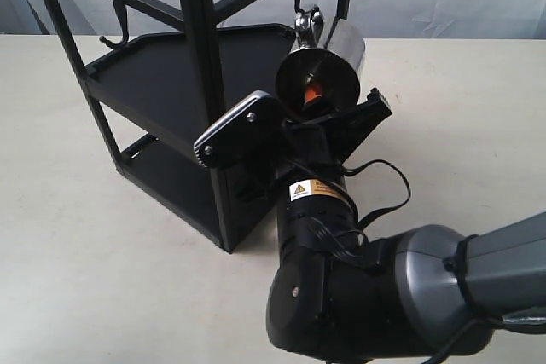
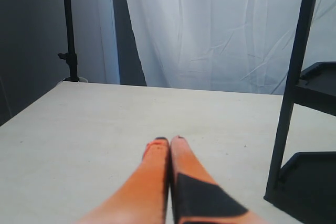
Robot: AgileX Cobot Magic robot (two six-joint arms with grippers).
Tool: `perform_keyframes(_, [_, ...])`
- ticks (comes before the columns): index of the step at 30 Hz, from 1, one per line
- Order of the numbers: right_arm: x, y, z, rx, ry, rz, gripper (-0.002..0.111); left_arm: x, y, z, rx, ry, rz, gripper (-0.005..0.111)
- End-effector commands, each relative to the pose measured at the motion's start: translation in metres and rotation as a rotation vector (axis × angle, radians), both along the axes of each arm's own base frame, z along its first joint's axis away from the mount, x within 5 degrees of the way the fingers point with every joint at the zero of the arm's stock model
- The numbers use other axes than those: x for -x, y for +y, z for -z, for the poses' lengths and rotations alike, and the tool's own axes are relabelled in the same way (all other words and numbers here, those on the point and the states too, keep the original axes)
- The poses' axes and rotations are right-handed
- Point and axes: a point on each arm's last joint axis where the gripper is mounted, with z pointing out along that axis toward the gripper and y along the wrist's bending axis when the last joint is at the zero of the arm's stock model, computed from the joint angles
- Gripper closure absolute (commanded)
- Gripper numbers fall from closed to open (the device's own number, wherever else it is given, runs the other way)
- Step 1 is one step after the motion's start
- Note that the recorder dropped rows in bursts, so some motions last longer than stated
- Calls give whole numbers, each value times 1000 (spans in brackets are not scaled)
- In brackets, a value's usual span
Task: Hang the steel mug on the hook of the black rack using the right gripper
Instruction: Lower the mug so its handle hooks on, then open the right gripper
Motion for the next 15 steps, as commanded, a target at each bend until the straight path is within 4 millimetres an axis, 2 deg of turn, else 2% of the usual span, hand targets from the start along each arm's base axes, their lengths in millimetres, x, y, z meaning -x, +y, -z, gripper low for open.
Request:
perform_keyframes(1, [1, 1, -1, 44, -10, -27, 66, 0, -1, -1, 12, -11, 10, 105])
perform_keyframes(15, [1, 1, -2, 34, -12, -29, 66, 0, -1, -1, 12, -11, 10, 105])
